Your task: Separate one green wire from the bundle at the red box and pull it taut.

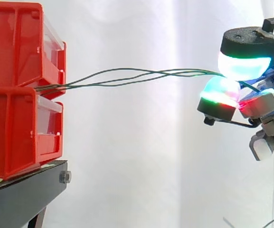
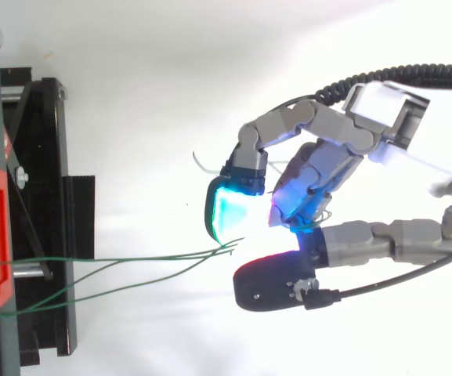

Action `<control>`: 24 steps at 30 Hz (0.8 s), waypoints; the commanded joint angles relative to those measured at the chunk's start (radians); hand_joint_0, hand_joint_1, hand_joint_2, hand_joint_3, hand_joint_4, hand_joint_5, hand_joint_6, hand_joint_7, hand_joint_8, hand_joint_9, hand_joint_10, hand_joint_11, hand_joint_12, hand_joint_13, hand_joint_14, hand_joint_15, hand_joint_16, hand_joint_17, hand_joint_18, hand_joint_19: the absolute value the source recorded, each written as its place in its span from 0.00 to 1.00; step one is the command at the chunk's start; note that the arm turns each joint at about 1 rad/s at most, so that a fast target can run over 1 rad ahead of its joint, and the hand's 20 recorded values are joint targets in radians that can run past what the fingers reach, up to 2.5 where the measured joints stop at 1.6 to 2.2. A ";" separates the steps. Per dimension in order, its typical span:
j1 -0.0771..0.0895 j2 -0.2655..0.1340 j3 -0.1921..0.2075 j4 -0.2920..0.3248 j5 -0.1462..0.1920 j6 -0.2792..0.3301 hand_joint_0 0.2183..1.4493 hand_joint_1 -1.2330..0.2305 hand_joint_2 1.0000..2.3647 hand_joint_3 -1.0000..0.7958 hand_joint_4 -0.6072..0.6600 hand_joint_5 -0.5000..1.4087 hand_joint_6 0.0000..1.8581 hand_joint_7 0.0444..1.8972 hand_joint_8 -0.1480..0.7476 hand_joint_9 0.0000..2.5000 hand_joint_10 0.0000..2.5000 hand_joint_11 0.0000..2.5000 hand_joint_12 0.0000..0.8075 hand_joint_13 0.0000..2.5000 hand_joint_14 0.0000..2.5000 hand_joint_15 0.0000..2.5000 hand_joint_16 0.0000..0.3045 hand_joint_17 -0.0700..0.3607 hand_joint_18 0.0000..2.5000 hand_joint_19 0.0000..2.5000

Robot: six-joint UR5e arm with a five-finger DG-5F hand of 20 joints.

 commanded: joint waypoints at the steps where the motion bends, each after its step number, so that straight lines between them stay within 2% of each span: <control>1: 0.001 0.001 -0.001 0.000 0.000 0.000 0.37 0.27 0.01 0.45 0.54 0.16 0.48 0.52 0.45 0.45 0.01 0.48 0.44 0.50 0.01 0.50 0.18 0.45 0.28 0.27; 2: -0.001 0.001 0.000 -0.001 0.000 0.002 0.38 0.27 0.01 0.42 0.57 0.16 0.48 0.50 0.45 0.44 0.01 0.47 0.45 0.49 0.01 0.49 0.18 0.45 0.28 0.26; 5: -0.001 0.001 0.000 -0.001 0.000 0.003 0.33 0.25 0.00 0.28 0.59 0.16 0.48 0.50 0.45 0.44 0.01 0.47 0.44 0.48 0.01 0.48 0.18 0.45 0.28 0.26; 8: -0.001 0.001 0.000 -0.001 0.000 0.005 0.26 0.30 0.00 0.28 0.59 0.16 0.48 0.50 0.46 0.45 0.01 0.48 0.47 0.48 0.01 0.48 0.19 0.46 0.28 0.26; 11: 0.001 0.001 0.000 -0.001 0.000 0.014 0.25 0.34 0.00 0.28 0.59 0.16 0.47 0.50 0.47 0.45 0.01 0.47 0.48 0.49 0.01 0.48 0.19 0.47 0.28 0.27; 13: 0.002 0.001 0.002 -0.001 0.002 0.029 0.26 0.36 0.00 0.28 0.59 0.16 0.47 0.50 0.47 0.45 0.01 0.47 0.48 0.49 0.01 0.48 0.19 0.46 0.28 0.27; 16: 0.004 0.001 0.002 -0.001 0.002 0.055 0.28 0.39 0.01 0.33 0.58 0.16 0.47 0.52 0.46 0.46 0.01 0.47 0.46 0.49 0.01 0.48 0.19 0.46 0.28 0.28; 18: 0.005 0.001 0.003 -0.001 0.003 0.081 0.30 0.38 0.01 0.37 0.57 0.16 0.47 0.52 0.45 0.46 0.01 0.47 0.46 0.48 0.01 0.48 0.18 0.46 0.28 0.28; 24: 0.007 0.001 0.002 0.000 0.003 0.106 0.32 0.32 0.01 0.43 0.57 0.16 0.47 0.53 0.45 0.45 0.01 0.47 0.46 0.47 0.01 0.48 0.18 0.46 0.27 0.28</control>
